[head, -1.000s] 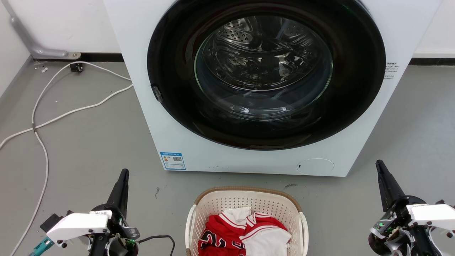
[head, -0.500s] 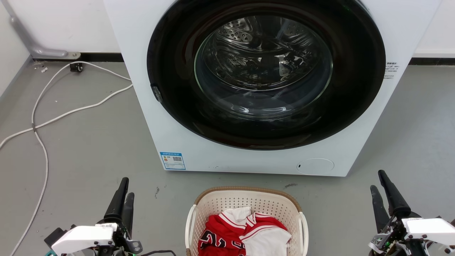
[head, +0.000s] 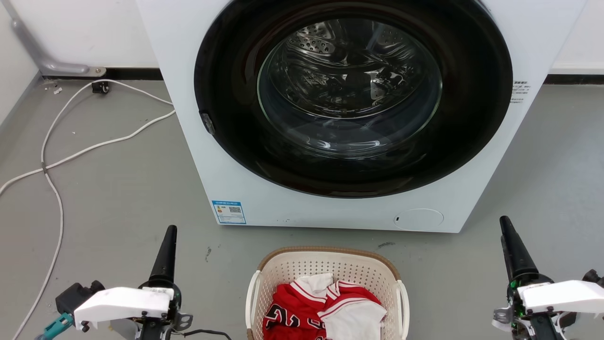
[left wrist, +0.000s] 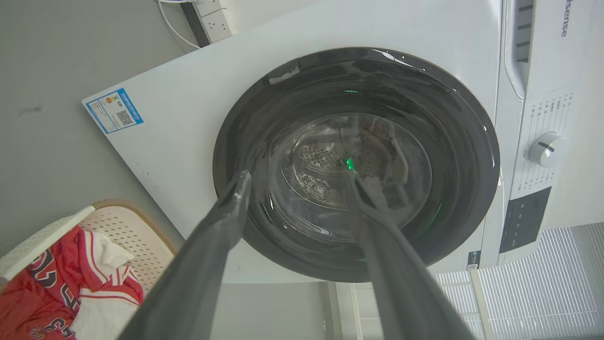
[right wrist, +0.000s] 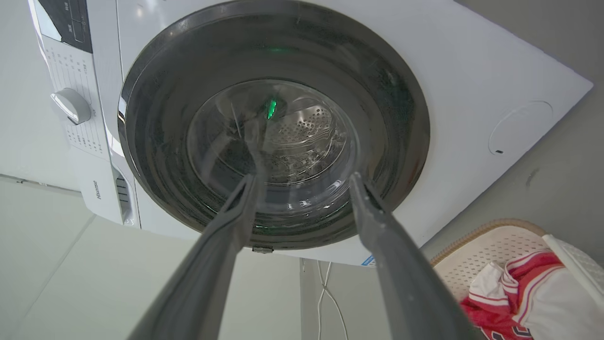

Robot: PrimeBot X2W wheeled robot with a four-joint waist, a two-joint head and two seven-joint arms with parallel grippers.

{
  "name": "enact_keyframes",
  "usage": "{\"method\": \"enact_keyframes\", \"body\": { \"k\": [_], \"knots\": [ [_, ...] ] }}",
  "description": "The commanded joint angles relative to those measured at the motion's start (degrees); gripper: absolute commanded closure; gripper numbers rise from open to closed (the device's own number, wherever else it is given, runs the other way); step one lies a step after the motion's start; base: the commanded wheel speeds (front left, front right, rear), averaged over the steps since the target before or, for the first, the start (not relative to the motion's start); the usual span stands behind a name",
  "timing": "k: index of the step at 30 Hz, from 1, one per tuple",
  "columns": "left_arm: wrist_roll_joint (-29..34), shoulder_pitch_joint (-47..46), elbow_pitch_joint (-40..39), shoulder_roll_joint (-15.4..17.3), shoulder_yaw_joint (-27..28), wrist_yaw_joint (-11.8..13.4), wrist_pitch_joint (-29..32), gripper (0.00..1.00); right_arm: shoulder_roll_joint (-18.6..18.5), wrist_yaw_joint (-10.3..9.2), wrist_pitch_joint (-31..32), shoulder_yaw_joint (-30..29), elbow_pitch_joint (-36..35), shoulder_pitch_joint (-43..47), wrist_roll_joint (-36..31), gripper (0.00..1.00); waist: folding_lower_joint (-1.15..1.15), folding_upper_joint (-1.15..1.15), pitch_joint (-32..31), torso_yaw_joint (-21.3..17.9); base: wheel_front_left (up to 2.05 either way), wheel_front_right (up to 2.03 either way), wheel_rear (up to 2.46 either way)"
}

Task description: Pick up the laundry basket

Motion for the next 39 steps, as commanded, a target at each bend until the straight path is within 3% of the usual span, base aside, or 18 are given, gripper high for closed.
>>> {"method": "enact_keyframes", "body": {
  "k": [1, 21, 39],
  "knots": [
    [2.18, -0.77, -1.43, 0.16, -0.36, 0.31, -0.49, 0.0, -0.15, 0.0, -0.57, 0.31, -1.55, -0.29, -2.42, 0.0, 0.0, 0.0, 0.02, 0.0, 0.0, 0.0, 0.0],
    [25.56, -0.47, -1.95, 0.2, -5.0, 4.68, -4.91, 0.0, -0.15, 0.0, -4.99, 3.66, -4.66, 1.42, -30.51, 0.0, 0.0, 0.0, 0.53, -0.09, 0.0, 0.0, 0.0],
    [39.27, -0.34, -1.66, 0.23, -7.3, 6.68, -8.21, 0.0, -0.15, 0.0, -8.3, 5.37, -5.72, 2.47, -47.26, 0.0, 0.0, 0.0, 1.26, 0.19, 0.0, 0.0, 0.0]
  ]
}}
